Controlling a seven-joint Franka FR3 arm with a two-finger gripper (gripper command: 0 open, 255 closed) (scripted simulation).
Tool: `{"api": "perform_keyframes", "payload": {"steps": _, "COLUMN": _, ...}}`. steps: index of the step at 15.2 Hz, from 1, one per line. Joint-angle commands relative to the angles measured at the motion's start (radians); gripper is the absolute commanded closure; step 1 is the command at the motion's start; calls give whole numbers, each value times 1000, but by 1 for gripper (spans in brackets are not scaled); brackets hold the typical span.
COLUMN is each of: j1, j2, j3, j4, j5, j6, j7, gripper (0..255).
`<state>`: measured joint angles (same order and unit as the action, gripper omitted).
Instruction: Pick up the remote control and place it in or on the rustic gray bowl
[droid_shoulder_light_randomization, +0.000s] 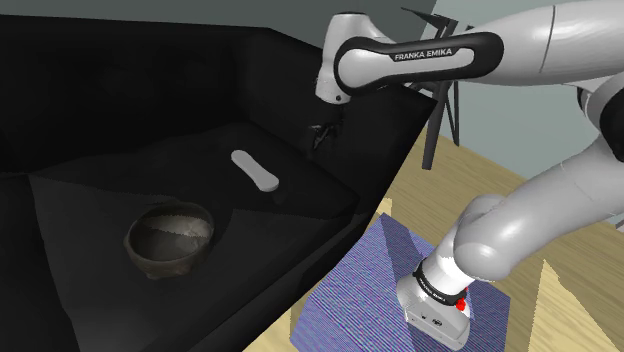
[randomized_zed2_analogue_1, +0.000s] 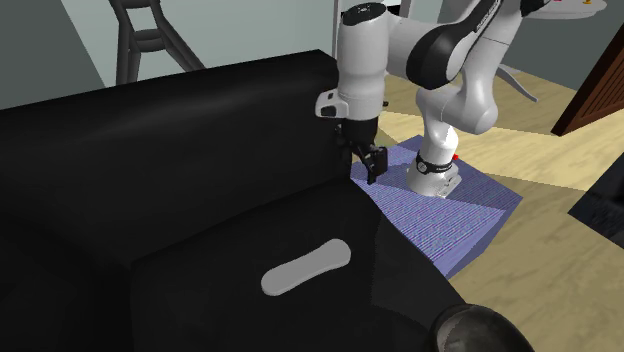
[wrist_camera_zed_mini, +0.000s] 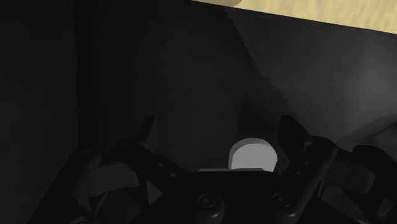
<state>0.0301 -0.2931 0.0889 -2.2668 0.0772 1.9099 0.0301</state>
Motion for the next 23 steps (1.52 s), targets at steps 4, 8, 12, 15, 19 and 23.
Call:
{"api": "perform_keyframes", "payload": {"steps": 4, "j1": 9, "j2": 176, "j3": 31, "j4": 100, "j5": -16, "j6": 94, "j7": 63, "gripper": 0}}
{"api": "perform_keyframes", "payload": {"steps": 8, "j1": 19, "j2": 326, "j3": 47, "j4": 213, "j5": -42, "j6": 143, "j7": 115, "gripper": 0}}
{"api": "perform_keyframes", "payload": {"steps": 12, "j1": 35, "j2": 479, "j3": 53, "j4": 349, "j5": -75, "j6": 171, "j7": 164, "gripper": 0}}
{"api": "perform_keyframes", "payload": {"steps": 15, "j1": 51, "j2": 595, "j3": 52, "j4": 468, "j5": -100, "j6": 177, "j7": 198, "gripper": 0}}
{"api": "perform_keyframes", "payload": {"steps": 19, "j1": 60, "j2": 656, "j3": 49, "j4": 509, "j5": -111, "j6": 198, "j7": 212, "gripper": 0}}
{"api": "perform_keyframes", "payload": {"steps": 23, "j1": 62, "j2": 679, "j3": 48, "j4": 487, "j5": -115, "j6": 244, "j7": 215, "gripper": 0}}
